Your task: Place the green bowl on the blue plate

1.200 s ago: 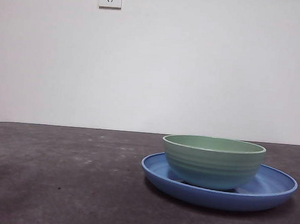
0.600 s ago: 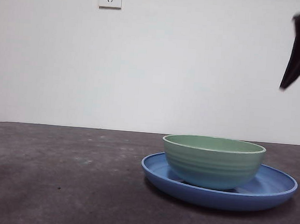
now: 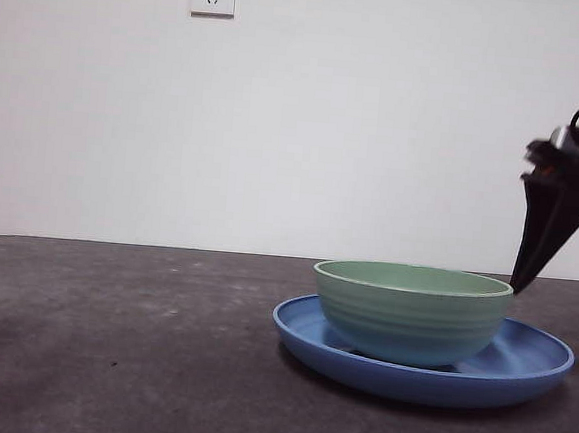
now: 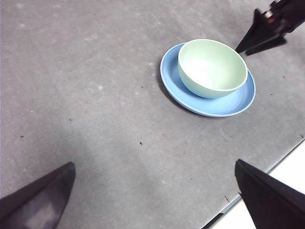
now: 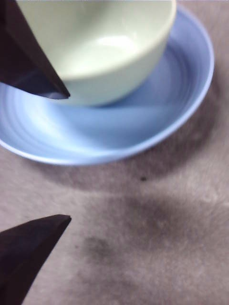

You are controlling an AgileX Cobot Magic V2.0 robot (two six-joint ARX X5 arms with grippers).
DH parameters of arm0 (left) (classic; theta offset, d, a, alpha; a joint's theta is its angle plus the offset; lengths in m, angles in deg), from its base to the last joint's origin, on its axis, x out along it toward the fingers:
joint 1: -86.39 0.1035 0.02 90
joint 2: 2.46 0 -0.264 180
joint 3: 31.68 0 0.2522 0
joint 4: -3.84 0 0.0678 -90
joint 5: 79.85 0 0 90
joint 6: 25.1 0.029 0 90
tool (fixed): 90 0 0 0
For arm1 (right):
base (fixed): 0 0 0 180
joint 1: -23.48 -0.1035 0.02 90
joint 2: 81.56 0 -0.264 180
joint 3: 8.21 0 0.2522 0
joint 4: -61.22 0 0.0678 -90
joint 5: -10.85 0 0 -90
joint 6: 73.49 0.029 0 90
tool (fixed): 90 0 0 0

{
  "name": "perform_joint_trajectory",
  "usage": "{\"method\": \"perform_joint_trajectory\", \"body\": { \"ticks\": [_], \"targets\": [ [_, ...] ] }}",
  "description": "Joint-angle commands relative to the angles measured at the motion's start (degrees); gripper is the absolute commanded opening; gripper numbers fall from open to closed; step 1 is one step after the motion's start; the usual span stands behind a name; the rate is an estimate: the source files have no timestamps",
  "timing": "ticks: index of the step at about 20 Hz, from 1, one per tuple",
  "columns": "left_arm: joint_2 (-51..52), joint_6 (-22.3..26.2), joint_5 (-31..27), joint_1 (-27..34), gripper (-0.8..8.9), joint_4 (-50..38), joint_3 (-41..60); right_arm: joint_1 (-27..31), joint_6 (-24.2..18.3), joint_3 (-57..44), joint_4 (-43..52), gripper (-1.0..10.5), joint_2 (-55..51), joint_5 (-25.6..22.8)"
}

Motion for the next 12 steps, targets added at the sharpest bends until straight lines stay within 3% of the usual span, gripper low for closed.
{"method": "perform_joint_trajectory", "body": {
  "ticks": [1, 7, 12],
  "targets": [
    [-0.3, 0.2, 0.1, -0.2, 5.63, -0.6, -0.3, 0.1, -0.3, 0.9, 1.2, 3.1, 3.3, 0.0],
    [-0.3, 0.0, 0.1, -0.2, 5.63, -0.6, -0.3, -0.1, -1.0, 0.9, 4.7, 1.9, 7.2, 4.1],
    [-0.3, -0.2, 0.1, -0.2, 5.63, -0.6, -0.3, -0.1, -1.4, 0.9, 5.2, 1.1, 8.5, 4.6]
  ]
}}
